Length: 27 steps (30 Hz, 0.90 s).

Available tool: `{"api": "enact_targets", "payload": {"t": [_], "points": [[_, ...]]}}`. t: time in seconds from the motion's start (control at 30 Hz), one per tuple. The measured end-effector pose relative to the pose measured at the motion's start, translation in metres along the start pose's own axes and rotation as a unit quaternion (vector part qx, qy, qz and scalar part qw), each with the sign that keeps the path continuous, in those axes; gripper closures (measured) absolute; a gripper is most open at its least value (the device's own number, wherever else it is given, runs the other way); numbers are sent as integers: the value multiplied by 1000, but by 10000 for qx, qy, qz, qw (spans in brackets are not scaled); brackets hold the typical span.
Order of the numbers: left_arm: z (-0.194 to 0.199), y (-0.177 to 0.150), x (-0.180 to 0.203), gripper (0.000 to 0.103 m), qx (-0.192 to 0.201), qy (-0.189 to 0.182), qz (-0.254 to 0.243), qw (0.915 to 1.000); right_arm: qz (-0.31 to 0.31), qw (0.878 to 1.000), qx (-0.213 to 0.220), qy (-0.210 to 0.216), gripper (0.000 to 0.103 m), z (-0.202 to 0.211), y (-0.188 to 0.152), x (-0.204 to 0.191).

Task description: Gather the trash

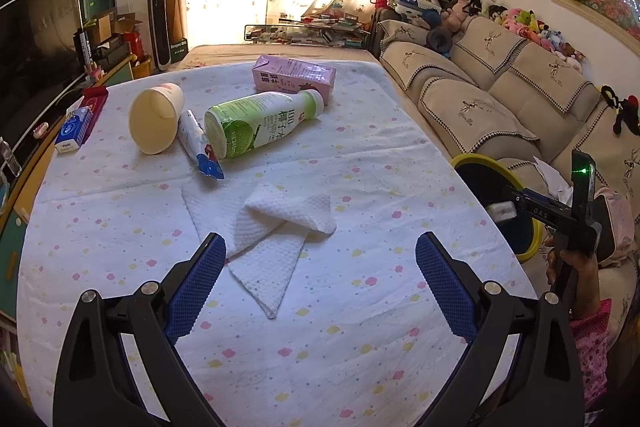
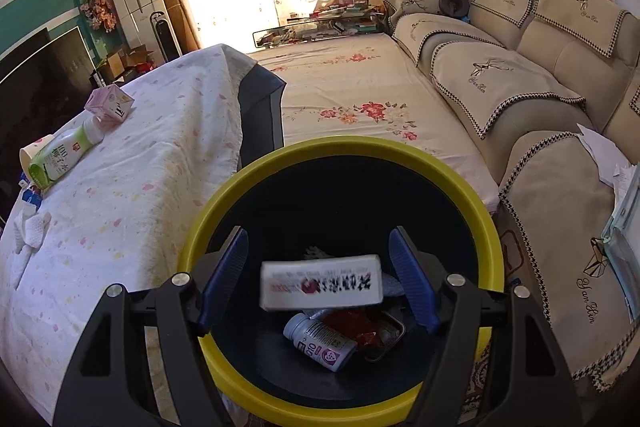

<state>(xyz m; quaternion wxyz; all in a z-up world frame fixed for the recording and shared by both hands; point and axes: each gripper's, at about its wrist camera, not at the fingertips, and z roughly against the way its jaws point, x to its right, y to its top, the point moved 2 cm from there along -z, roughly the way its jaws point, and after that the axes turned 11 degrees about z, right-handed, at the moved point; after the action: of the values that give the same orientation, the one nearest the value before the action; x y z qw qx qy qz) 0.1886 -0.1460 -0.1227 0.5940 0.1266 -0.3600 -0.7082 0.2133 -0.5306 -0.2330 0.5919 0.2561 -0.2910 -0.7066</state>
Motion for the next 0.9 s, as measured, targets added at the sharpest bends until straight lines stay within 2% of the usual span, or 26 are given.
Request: {"api": "enact_targets", "payload": {"t": [0.47,0.7,0.9], "points": [[-25,-3,-19,9,-221,127,187,9995,47,9999,39,88,33,8,2,-9],[-59,-1,-44,9,-550,330,368,9973,114,9998,-31,138,33,6,0,-17],[-82,5,-49,9,-603,399,301,9969,157,9997,-79,192,33,1,1,-23]]}}
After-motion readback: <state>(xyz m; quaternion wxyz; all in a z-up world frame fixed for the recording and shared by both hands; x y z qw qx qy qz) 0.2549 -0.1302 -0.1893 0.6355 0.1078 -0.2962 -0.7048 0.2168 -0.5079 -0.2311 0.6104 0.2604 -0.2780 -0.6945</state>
